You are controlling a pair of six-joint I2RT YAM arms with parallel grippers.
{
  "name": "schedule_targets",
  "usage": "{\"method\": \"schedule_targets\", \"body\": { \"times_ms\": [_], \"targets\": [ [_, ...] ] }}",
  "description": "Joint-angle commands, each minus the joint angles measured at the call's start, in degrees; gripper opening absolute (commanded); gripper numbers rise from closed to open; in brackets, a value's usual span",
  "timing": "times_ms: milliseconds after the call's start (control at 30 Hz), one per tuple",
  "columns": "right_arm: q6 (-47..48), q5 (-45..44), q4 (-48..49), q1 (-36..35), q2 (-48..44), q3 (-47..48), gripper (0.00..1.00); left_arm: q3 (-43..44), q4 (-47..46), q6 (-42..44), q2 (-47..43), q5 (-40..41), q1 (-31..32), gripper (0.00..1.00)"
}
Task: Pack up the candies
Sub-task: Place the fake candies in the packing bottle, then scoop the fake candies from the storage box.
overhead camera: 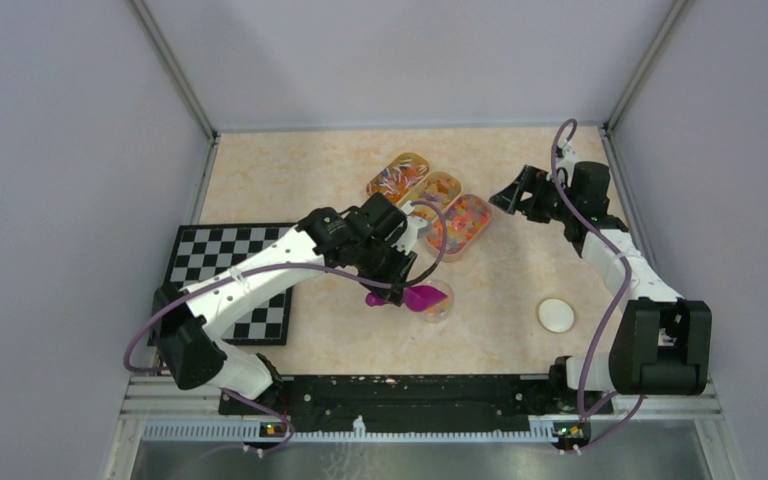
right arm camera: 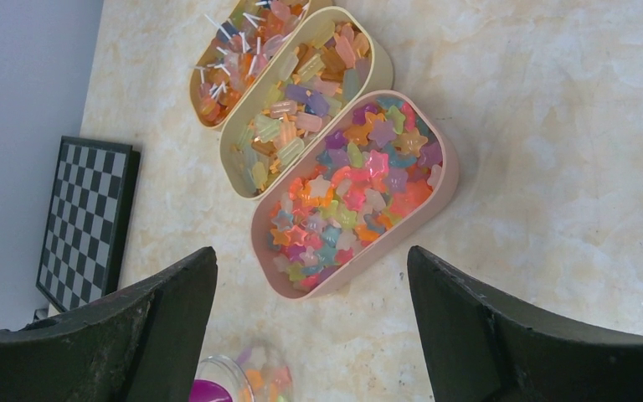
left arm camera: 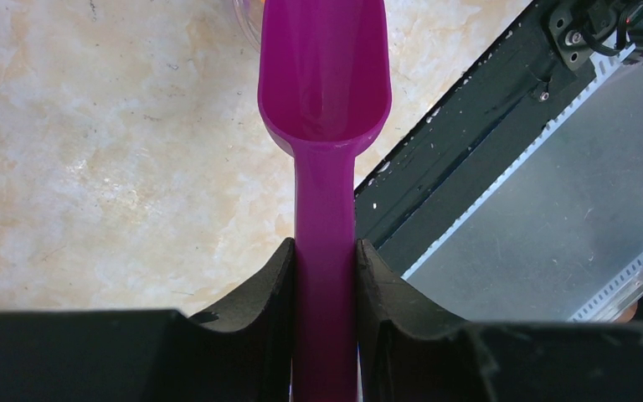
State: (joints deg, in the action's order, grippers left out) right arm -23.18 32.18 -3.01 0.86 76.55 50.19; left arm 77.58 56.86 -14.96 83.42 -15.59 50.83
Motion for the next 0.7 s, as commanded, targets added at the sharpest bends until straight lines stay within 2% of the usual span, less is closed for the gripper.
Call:
{"method": "schedule_targets", "body": {
  "times_ms": [0, 200, 467, 667],
  "targets": [
    [0.0, 0.7, 1.9, -0.5, -0.9, -0.1, 0.83, 1.7, 0.6, 0.2, -1.3, -0.5, 0.4, 0.00],
    [-0.3, 0.8, 2.1, -0.4, -1.3, -0.3, 0.83, -0.1, -2.5, 4.5, -5.4, -3.7, 0.9, 0.00],
    [-1.2, 2.2, 4.3, -0.4, -1.7, -1.0, 0.82, -9.4, -15.8, 12.0, -18.0, -1.0, 3.2, 0.00],
    [-4.6, 4.7, 8.2, -0.4, -1.7, -2.1, 0.82, -19.0, -31.1, 22.0, -29.8, 2.9, 6.4, 0.00]
  ]
}}
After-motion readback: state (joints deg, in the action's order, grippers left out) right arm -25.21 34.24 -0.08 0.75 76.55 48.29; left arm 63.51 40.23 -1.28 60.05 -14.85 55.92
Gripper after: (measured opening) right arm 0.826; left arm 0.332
